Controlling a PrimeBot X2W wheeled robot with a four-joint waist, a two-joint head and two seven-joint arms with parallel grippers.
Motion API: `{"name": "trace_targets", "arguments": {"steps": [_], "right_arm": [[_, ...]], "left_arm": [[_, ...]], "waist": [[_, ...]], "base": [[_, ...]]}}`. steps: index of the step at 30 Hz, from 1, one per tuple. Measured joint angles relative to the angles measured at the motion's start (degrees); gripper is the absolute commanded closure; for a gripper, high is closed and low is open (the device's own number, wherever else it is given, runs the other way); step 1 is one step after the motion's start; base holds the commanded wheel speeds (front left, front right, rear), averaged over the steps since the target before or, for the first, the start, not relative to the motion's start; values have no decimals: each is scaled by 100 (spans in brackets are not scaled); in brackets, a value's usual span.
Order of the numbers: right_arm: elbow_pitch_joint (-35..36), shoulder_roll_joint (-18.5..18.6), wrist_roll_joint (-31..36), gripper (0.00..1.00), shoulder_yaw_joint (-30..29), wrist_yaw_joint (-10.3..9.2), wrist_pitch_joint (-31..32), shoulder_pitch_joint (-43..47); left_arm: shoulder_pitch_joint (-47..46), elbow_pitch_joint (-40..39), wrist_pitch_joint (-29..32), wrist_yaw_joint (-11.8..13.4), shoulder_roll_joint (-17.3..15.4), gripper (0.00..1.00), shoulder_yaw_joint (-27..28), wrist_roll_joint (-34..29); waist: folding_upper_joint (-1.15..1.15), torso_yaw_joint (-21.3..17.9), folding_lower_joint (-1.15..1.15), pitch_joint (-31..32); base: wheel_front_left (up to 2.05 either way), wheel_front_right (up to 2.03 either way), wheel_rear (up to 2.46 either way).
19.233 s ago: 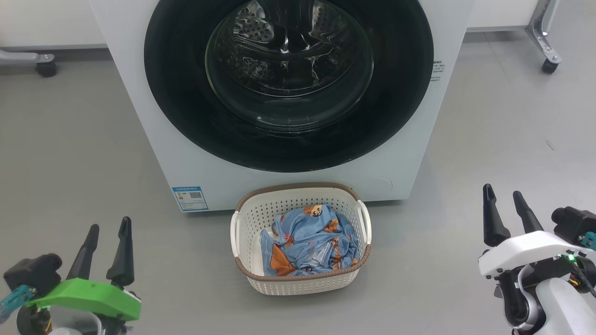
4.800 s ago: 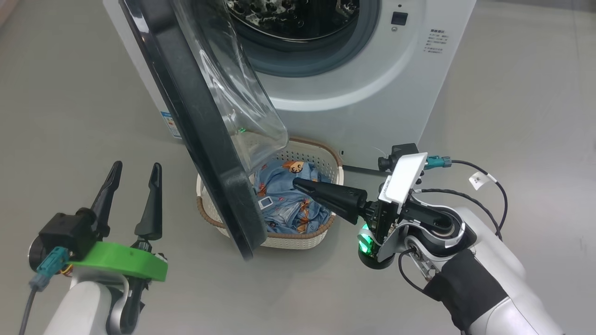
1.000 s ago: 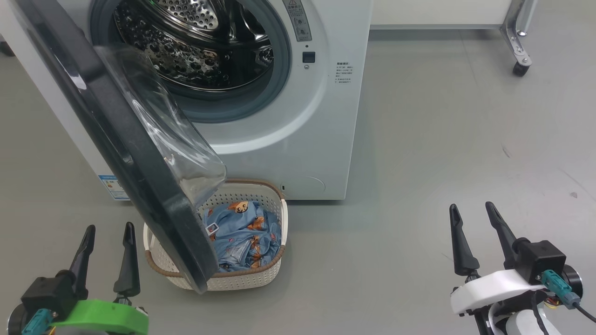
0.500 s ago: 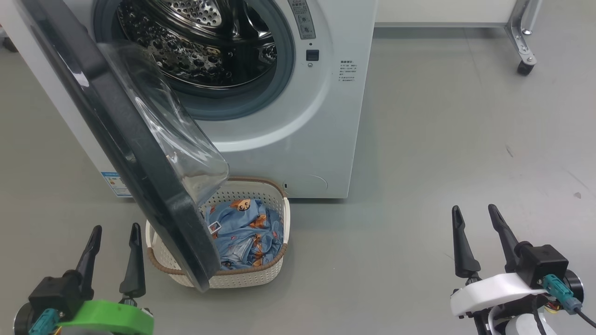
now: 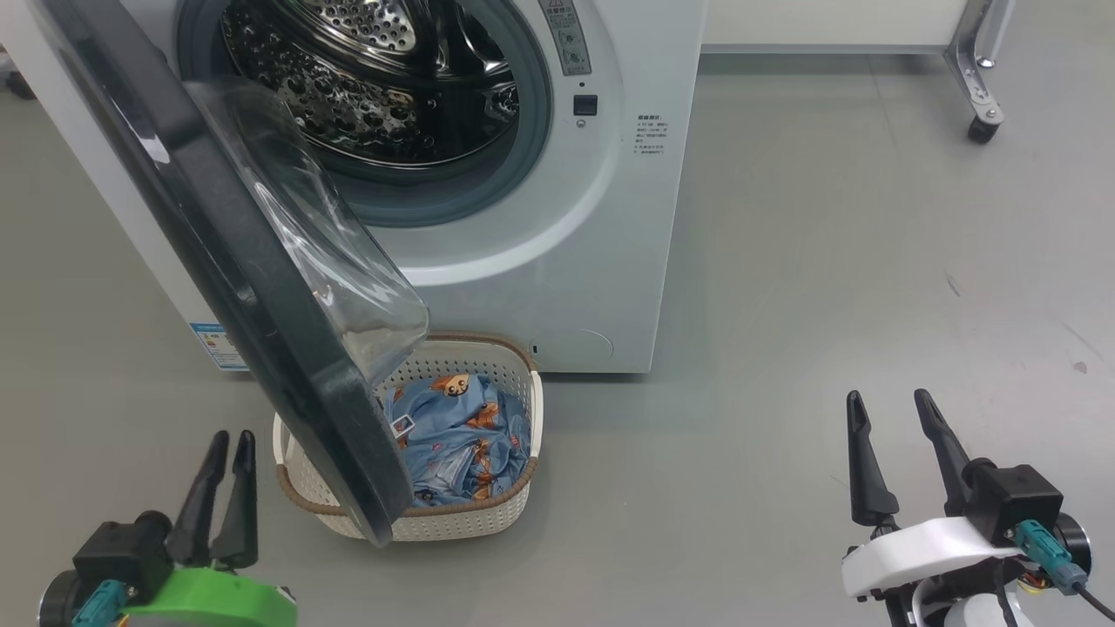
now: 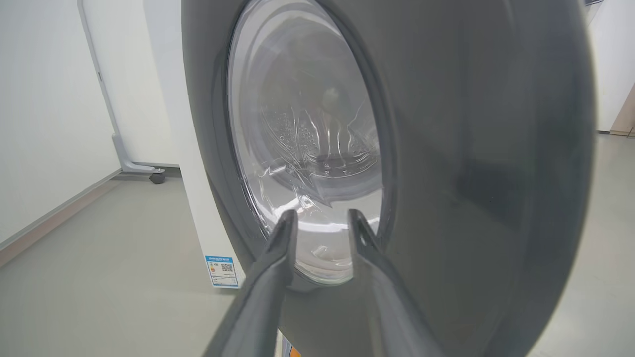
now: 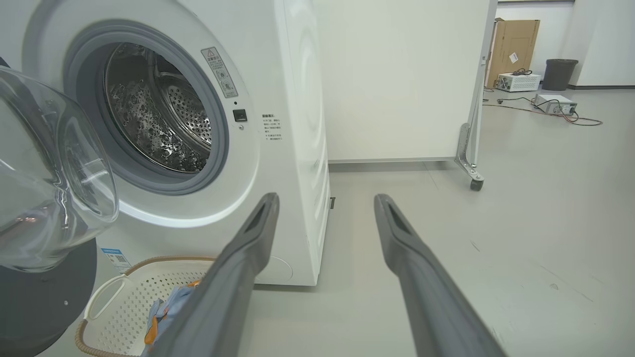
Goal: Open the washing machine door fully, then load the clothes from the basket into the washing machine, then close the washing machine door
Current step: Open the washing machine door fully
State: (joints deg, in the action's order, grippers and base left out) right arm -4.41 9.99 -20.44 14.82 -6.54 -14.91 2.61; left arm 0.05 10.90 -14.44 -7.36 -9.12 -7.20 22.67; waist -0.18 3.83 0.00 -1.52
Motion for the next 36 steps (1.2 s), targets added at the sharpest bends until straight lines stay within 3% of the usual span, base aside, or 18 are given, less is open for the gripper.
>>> {"name": "trace_targets", "arguments": {"steps": [9,20,27,36], "right_arm": [[5,-87,33,0,-77,44,0,31],[3,-152,35,0,-165,119,0,98],[-37,-247,68,0,-160,199,0,109],[-88,-289,82,0,-146,297,0,112]], "left_arm": [[-2,-136,0,0,-19,100,145,-1],[-762,-1885,-26,0,22,100,923,-205],[-1209,-2993,-34,0,4,100,401,-301],[-1177,-3245,-34,0,-36,100,-413,-298]], "waist": [[0,7,0,-6],[0,29,0,-24],[0,29,0,-13],[0,0,0,-13]], "base": [[0,0,0],[0,0,0],[0,0,0],[0,0,0]]}}
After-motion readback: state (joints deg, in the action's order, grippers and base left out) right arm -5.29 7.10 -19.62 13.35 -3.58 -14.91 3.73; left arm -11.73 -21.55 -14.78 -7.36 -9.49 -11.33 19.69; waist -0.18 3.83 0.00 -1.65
